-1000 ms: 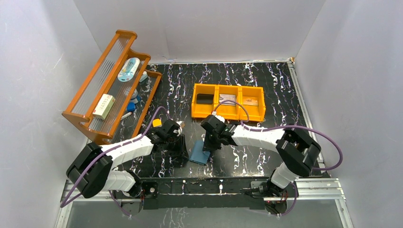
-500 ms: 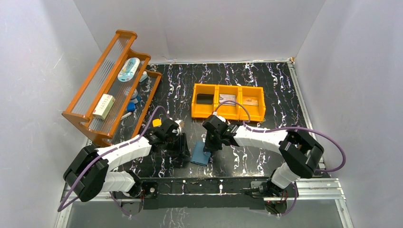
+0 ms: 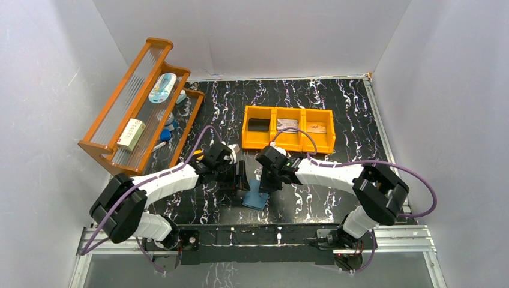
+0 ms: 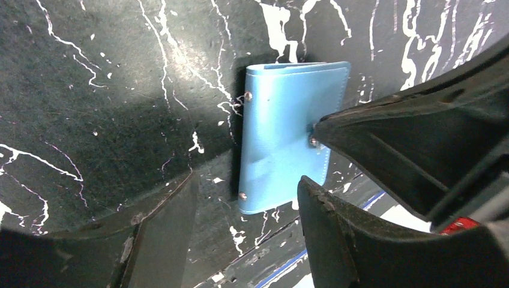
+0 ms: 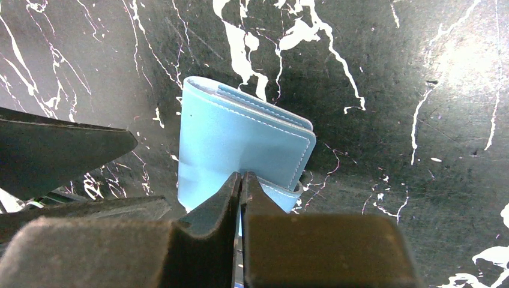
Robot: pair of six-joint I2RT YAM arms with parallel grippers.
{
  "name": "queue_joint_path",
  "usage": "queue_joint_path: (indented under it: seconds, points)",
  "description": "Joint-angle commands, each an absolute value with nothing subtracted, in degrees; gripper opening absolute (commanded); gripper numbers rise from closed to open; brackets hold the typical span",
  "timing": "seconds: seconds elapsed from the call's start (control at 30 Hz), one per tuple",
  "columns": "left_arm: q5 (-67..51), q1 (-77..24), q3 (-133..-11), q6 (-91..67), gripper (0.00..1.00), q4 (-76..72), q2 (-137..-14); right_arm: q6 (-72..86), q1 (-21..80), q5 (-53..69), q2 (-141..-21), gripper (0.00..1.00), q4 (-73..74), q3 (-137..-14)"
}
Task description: Take the credit cards out of the card holder
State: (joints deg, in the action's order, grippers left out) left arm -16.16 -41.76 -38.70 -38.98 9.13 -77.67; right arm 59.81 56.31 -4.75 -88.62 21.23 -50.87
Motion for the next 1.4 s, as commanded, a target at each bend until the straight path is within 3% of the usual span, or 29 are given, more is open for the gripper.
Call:
queue_joint_path:
  seconds: [0.0, 0.47, 0.73, 0.97, 1.17, 1.23, 1.37]
  points:
    - [-16.91, -42.34, -39.33, -37.14, 0.59, 10.74, -79.45, 60.07, 56.23, -5.33, -88.08, 0.1, 22.12, -52.99]
    - [-0.3, -51.19, -44.95, -37.11, 0.5, 22.47, -91.4, 60.67, 56.22, -4.25, -86.11, 0.08, 20.45, -52.19]
    - [2.8, -52.51, -43.42, -39.56, 0.42, 23.19, -94.67, 61.95, 56.22, -7.8, -83.2, 0.0, 25.9, -52.82]
    - [3.33, -52.53, -42.32, -40.63, 0.39, 22.98, -95.55, 62.51, 56.21, -8.65, -80.97, 0.0, 28.25, -51.77]
    - [1.76, -52.45, -42.09, -40.45, 0.39, 21.5, -94.19, 61.34, 57.25, -5.56, -85.14, 0.3, 27.2, -54.55]
    - [1.15, -52.5, -42.34, -40.26, 0.39, 21.28, -94.35, 61.78, 58.1, -6.33, -87.55, 0.36, 28.27, -56.27]
    - [0.45, -52.49, -42.04, -40.72, 0.39, 20.65, -94.04, 63.23, 58.88, -8.57, -91.03, 0.38, 30.34, -57.76]
